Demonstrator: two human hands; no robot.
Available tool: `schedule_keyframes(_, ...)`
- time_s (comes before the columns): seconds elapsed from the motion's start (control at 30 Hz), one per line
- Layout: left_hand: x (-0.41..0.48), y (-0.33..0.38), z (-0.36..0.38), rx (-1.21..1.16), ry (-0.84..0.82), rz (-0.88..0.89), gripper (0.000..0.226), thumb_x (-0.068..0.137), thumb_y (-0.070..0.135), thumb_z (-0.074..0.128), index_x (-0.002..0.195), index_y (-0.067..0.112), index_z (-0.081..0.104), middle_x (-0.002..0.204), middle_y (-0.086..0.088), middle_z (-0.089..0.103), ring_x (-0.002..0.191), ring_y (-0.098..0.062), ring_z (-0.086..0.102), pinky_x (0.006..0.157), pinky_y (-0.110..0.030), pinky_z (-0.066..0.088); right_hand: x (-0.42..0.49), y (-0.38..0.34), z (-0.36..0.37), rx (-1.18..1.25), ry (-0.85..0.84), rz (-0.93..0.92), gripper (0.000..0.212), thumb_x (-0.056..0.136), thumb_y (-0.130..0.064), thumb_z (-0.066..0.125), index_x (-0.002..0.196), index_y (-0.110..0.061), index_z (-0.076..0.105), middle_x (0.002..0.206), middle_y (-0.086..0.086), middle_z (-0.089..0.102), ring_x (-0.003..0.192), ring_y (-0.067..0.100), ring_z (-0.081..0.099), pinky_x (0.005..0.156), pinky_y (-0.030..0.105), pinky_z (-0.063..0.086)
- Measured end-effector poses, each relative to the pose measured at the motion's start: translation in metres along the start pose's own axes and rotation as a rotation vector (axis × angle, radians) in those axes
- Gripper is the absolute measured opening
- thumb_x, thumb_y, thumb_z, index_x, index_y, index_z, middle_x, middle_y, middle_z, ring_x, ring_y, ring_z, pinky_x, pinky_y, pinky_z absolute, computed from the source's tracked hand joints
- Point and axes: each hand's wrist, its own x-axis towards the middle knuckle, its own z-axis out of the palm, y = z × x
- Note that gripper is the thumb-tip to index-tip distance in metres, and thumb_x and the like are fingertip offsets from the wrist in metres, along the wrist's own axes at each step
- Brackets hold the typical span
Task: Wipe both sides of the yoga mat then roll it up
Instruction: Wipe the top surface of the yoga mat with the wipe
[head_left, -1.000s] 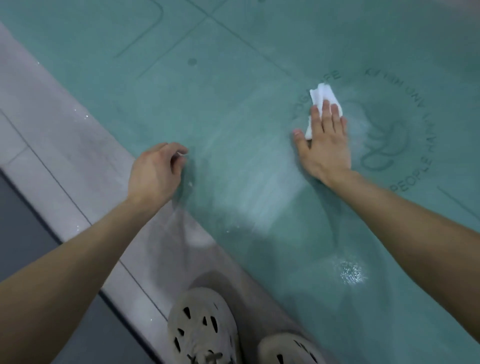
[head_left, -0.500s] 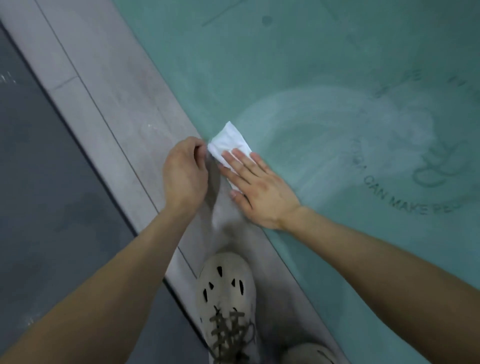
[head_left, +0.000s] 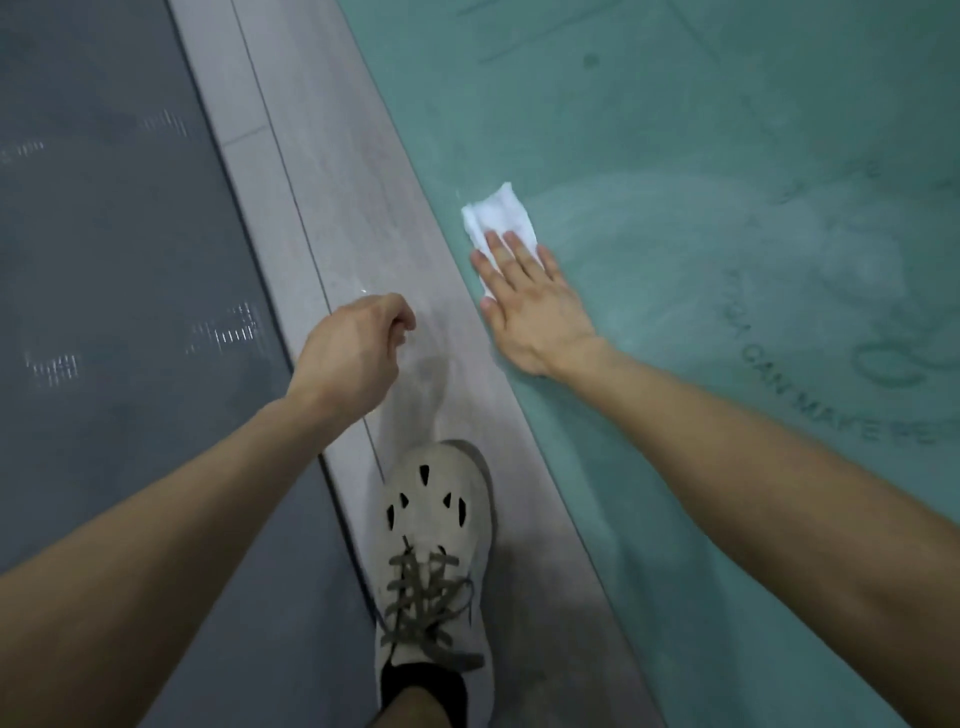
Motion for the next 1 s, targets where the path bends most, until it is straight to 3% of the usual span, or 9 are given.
schedule_keyframes(0.1,-0.007,0.028,0.0,0.125,-0.091,0.065,0.041,0.09,-0.004,0.053,0.117,0.023,0.069,0.112,0.004,0.068,0.101,-0.021,0.067,0.083,-0.043,0.057,-0.027,-0.004,0.009,0.013,0.027,-0.027,0.064,0.108,-0.044,0.013,0.169,-0.022,0.014,0.177,0.001,0.001,0.163,0.02,-0.002,0.131,0.05,0.006)
schedule_keyframes(0.27,-0.019,0.066,-0.029,0.265,-0.118,0.084,0.027,0.099,0.025,0.058,0.124,0.027,0.064,0.116,0.005,0.068,0.099,-0.023,0.066,0.088,-0.044,0.057,-0.083,-0.002,0.015,0.071,-0.005,-0.025,0.063,0.11,-0.047,0.016,0.168,-0.025,0.018,0.177,-0.002,0.004,0.163,0.019,-0.001,0.131,0.051,0.003)
schedule_keyframes(0.33,-0.027,0.074,-0.031,0.302,-0.178,0.05,0.029,0.098,0.031,0.059,0.127,0.028,0.063,0.118,0.004,0.068,0.104,-0.024,0.066,0.092,-0.044,0.056,-0.118,-0.002,0.013,0.07,0.009,-0.023,0.06,0.11,-0.046,0.02,0.164,-0.024,0.032,0.174,0.002,0.021,0.161,0.024,0.016,0.129,0.055,0.01)
schedule_keyframes(0.4,-0.032,0.082,-0.026,0.332,-0.234,0.027,0.032,0.098,0.034,0.06,0.129,0.028,0.063,0.121,0.004,0.068,0.109,-0.024,0.065,0.094,-0.044,0.056,-0.143,-0.002,0.011,0.041,0.115,-0.049,0.048,0.108,-0.041,0.031,0.14,-0.018,0.059,0.145,0.009,0.055,0.135,0.035,0.046,0.121,0.057,0.026)
schedule_keyframes(0.47,-0.028,0.087,-0.008,0.309,-0.217,-0.006,0.033,0.098,0.034,0.059,0.13,0.027,0.063,0.123,0.002,0.068,0.11,-0.026,0.065,0.095,-0.045,0.056,-0.149,0.004,0.01,0.012,0.256,-0.057,0.032,0.103,-0.034,0.046,0.12,-0.014,0.065,0.115,0.011,0.061,0.109,0.036,0.054,0.111,0.054,0.037)
schedule_keyframes(0.53,-0.02,0.095,0.016,0.258,-0.136,-0.048,0.034,0.099,0.03,0.056,0.133,0.025,0.062,0.125,-0.003,0.066,0.111,-0.03,0.065,0.095,-0.047,0.056,-0.142,0.011,0.014,0.001,0.287,-0.039,0.048,0.099,-0.036,0.052,0.141,-0.014,0.055,0.134,0.012,0.057,0.127,0.036,0.051,0.118,0.055,0.032)
schedule_keyframes(0.63,-0.022,0.098,0.039,0.195,-0.046,-0.093,0.037,0.101,0.027,0.053,0.137,0.022,0.061,0.13,-0.008,0.063,0.114,-0.033,0.064,0.094,-0.048,0.056,-0.121,0.02,0.019,-0.035,0.202,-0.119,0.068,0.105,-0.047,0.035,0.167,-0.022,0.021,0.175,0.007,0.018,0.162,0.025,0.01,0.131,0.052,0.009)
schedule_keyframes(0.8,-0.045,0.068,0.038,0.263,-0.143,-0.082,0.04,0.101,0.031,0.052,0.14,0.023,0.058,0.136,-0.006,0.059,0.12,-0.034,0.061,0.093,-0.049,0.055,-0.086,0.008,0.02,-0.024,0.031,-0.107,0.068,0.103,-0.042,0.019,0.169,-0.025,0.013,0.177,0.005,0.008,0.163,0.022,0.0,0.132,0.047,0.0)
schedule_keyframes(1.0,-0.046,0.051,0.047,0.235,-0.065,-0.047,0.037,0.106,0.036,0.046,0.136,0.02,0.062,0.135,-0.008,0.061,0.119,-0.035,0.06,0.092,-0.05,0.055,-0.09,-0.005,0.024,-0.008,0.087,-0.036,0.07,0.1,-0.037,0.021,0.168,-0.019,0.021,0.175,0.004,0.018,0.163,0.024,0.008,0.131,0.048,0.007)
